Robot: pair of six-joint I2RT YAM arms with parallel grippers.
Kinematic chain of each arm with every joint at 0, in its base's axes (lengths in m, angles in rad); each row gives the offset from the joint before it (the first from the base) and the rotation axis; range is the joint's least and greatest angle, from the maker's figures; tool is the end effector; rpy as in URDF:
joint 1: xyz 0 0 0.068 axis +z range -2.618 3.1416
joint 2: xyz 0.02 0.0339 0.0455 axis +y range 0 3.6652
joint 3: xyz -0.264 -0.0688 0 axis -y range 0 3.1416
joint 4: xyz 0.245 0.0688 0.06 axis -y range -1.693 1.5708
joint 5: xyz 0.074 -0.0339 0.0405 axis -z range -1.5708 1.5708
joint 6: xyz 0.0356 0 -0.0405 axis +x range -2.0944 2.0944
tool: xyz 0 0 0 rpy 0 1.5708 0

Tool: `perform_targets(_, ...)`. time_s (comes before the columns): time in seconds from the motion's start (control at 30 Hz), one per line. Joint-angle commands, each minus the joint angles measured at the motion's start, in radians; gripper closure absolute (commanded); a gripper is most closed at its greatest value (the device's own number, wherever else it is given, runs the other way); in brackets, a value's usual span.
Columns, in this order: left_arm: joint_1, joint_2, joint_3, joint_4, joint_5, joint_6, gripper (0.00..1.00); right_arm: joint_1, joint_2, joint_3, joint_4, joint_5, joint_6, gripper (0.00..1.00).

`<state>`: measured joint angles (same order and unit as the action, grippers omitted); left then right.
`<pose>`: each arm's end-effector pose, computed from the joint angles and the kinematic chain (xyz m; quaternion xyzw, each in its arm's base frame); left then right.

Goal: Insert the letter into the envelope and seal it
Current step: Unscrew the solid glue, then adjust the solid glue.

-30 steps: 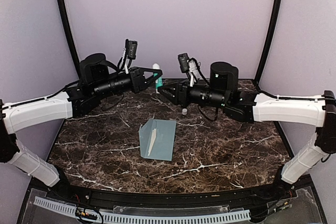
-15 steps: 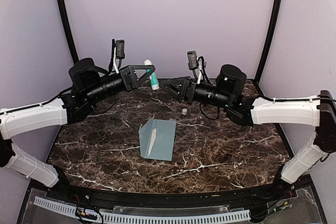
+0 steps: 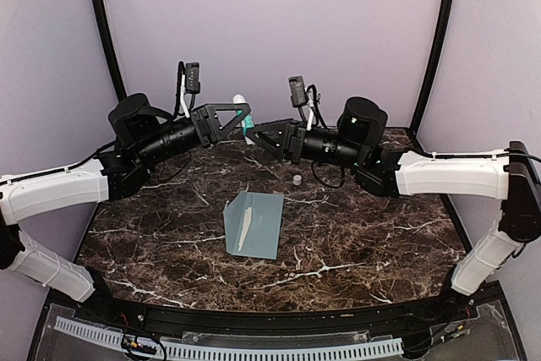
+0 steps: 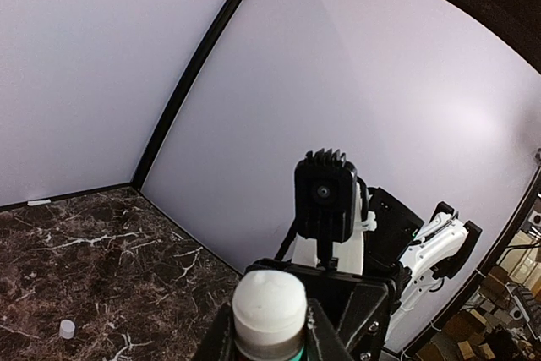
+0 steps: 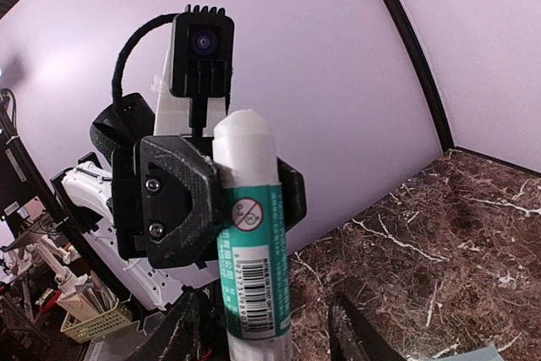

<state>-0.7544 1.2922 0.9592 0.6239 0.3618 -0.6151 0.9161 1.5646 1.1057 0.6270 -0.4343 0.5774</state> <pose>0.2110 -0.2156 0.3747 0.1848 0.5759 -0.5823 0.5432 0.2130 0.3021 0.3405 -0.2684 0.5933 0.6088 0.4531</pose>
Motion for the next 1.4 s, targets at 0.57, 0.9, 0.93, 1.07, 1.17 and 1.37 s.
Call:
perform_targets(0.57, 0.001, 0.014, -0.002, 0.023, 0.035, 0.004, 1.0, 0.006, 0.045, 0.079, -0.029, -0.005, -0.042, 0.85)
perform_targets(0.9, 0.003, -0.012, 0.01, -0.076, 0.034, 0.033, 0.35, -0.009, -0.009, 0.039, -0.054, 0.023, -0.065, 0.94)
perform_targets(0.93, 0.003, -0.02, 0.015, -0.109, 0.029, 0.04, 0.3, -0.014, -0.018, 0.037, -0.07, 0.023, -0.075, 0.94)
perform_targets(1.07, 0.015, -0.039, 0.049, -0.228, 0.058, 0.061, 0.17, -0.037, -0.055, 0.029, -0.165, 0.011, -0.139, 0.95)
perform_targets(1.17, 0.029, -0.036, 0.088, -0.314, 0.118, 0.073, 0.13, -0.05, -0.073, 0.046, -0.273, -0.016, -0.201, 0.95)
perform_targets(1.37, 0.05, 0.006, 0.164, -0.417, 0.261, 0.09, 0.12, -0.059, -0.093, 0.097, -0.497, -0.105, -0.325, 0.95)
